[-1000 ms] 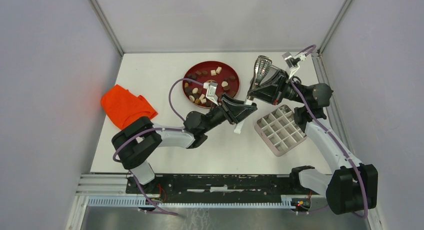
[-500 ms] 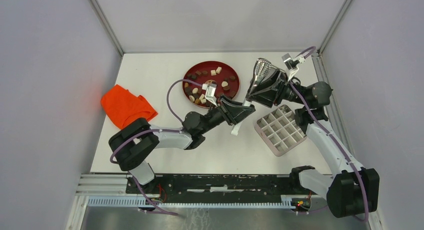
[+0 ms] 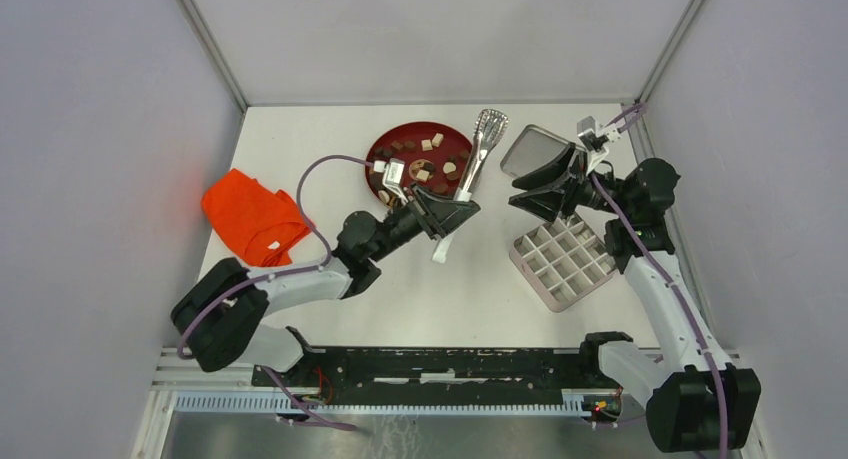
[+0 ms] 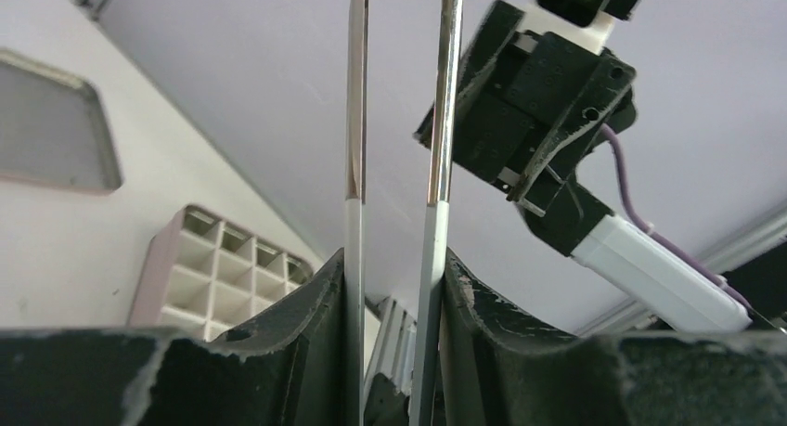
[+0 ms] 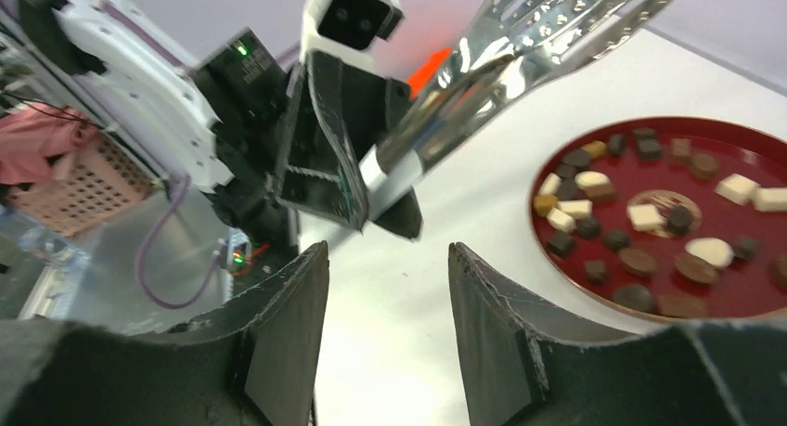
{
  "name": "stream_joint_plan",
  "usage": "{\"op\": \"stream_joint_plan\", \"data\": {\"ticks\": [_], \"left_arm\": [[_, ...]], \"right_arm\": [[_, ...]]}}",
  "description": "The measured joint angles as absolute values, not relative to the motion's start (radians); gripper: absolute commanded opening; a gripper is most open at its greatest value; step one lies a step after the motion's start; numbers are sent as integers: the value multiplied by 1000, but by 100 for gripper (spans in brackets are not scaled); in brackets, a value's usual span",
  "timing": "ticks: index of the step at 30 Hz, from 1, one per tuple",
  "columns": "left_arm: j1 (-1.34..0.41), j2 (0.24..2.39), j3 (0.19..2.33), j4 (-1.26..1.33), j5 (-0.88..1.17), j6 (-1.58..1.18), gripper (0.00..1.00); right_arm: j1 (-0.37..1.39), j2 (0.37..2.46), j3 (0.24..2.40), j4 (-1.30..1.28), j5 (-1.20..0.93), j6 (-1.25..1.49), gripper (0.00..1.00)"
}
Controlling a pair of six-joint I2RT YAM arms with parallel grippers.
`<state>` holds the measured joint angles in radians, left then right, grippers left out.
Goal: Pack the chocolate
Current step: Pick up the clamp at the center of the board, then pick up the fake chocolate from the plate.
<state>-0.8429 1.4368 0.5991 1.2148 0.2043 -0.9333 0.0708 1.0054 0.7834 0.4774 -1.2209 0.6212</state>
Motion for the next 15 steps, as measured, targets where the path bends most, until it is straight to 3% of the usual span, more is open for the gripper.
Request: {"op": "stream_joint_plan", "data": {"ticks": [8, 15], "left_arm": [[-746, 1202, 667, 566, 213, -829, 43], [-666, 1184, 886, 36, 221, -683, 43]], "right_arm": [[-67, 990, 783, 215, -1208, 282, 56], [-123, 1019, 698, 80, -1164, 50, 56]]}}
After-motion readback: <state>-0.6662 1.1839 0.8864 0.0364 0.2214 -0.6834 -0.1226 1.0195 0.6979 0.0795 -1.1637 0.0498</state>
